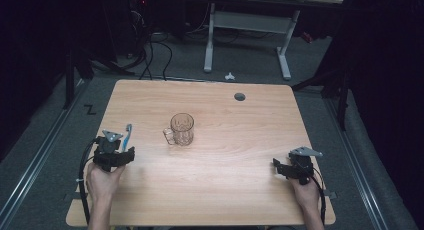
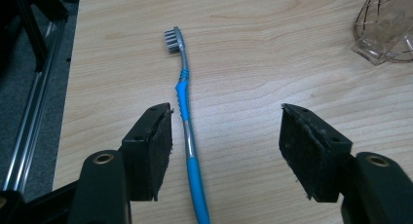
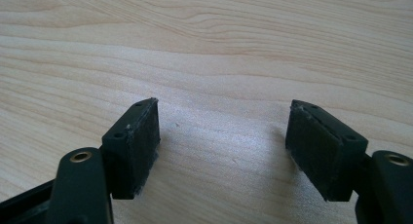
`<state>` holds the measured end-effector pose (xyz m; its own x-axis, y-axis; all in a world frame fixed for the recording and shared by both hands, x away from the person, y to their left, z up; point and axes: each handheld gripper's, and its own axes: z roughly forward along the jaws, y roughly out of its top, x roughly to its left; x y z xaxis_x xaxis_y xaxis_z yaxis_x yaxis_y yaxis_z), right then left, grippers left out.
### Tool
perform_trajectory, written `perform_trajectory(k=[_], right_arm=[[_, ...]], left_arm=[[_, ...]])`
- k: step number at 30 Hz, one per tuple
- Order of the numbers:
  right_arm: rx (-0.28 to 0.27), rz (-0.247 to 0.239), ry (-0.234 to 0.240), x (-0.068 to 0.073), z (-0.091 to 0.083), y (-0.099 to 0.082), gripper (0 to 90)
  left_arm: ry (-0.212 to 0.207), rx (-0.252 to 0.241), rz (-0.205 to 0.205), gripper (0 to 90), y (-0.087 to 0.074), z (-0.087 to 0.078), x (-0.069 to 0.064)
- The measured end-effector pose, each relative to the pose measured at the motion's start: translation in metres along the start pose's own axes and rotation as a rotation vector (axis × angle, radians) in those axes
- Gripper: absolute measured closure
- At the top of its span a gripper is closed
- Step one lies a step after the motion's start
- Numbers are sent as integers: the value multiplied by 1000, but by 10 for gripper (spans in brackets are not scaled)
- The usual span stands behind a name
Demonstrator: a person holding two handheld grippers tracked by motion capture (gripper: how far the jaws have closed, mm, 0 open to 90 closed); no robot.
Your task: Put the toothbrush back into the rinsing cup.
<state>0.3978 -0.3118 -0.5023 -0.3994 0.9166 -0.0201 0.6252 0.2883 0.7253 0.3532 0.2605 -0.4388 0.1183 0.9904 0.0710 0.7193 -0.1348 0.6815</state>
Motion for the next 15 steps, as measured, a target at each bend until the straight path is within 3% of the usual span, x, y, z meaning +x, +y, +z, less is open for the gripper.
perform_trajectory(k=[8, 15], right_arm=[[0, 0, 0, 0, 0, 0, 288], [0, 0, 0, 0, 0, 0, 288]], left_arm=[[13, 18, 13, 374, 5, 1, 3], [23, 26, -1, 374, 7, 2, 9]])
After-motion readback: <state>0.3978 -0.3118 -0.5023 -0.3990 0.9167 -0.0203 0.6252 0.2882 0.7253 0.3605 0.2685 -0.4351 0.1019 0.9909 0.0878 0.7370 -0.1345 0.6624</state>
